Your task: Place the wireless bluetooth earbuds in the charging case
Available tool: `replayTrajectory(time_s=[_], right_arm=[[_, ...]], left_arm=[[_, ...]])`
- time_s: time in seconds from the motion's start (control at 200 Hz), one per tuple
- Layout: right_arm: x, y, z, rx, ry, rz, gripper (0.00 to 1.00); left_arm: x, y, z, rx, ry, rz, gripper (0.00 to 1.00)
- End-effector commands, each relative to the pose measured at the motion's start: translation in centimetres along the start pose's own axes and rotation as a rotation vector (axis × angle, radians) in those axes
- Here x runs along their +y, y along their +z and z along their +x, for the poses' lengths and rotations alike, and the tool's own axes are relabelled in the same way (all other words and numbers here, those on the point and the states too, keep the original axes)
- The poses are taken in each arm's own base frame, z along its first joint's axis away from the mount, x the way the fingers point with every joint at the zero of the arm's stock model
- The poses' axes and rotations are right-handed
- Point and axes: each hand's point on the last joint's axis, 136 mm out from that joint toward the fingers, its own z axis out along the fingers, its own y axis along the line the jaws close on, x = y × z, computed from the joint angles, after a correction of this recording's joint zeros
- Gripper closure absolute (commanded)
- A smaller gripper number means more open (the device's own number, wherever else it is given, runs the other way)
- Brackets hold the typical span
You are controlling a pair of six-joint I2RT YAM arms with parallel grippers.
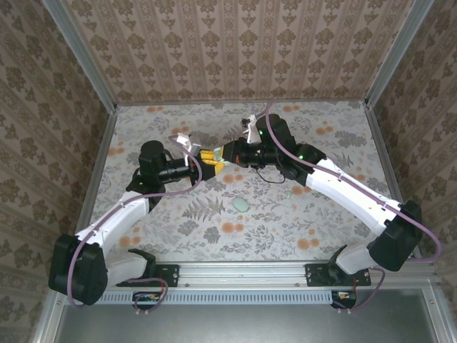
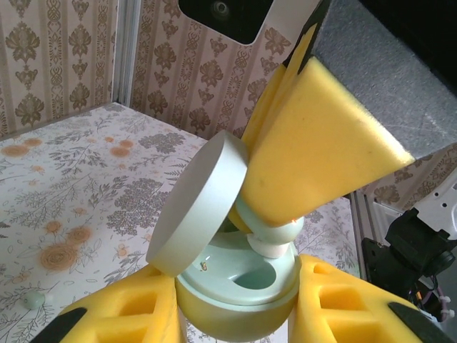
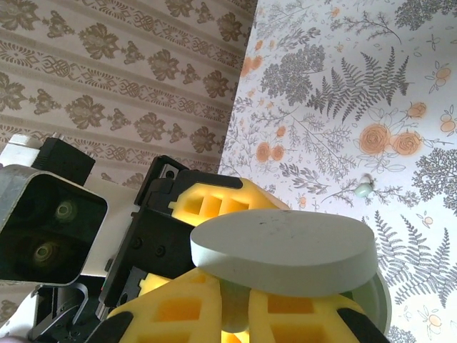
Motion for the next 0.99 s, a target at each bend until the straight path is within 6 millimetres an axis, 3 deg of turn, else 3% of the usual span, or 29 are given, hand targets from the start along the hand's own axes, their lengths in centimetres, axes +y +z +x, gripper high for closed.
replayTrajectory(time_s=[0.0,0.665,0.99], right_arm=[[1.2,0.3,-0.4,-0.001,-0.034,-0.03,0.89],[1.3,0.5,0.5,0.051,-0.075,-0.025,0.88],[-0.7,0.7,1.9,0.11,-0.082,0.046,0.85]], left_arm=[[-1.1,-0.1,-1.0,-0.024,0.062,0.043,0.9],[-0.8,0.4,-1.4,-0.019,0.063,0.055,0.9],[-0.7,0.4,-1.4,-0.019,0.07,0.049,0.9]])
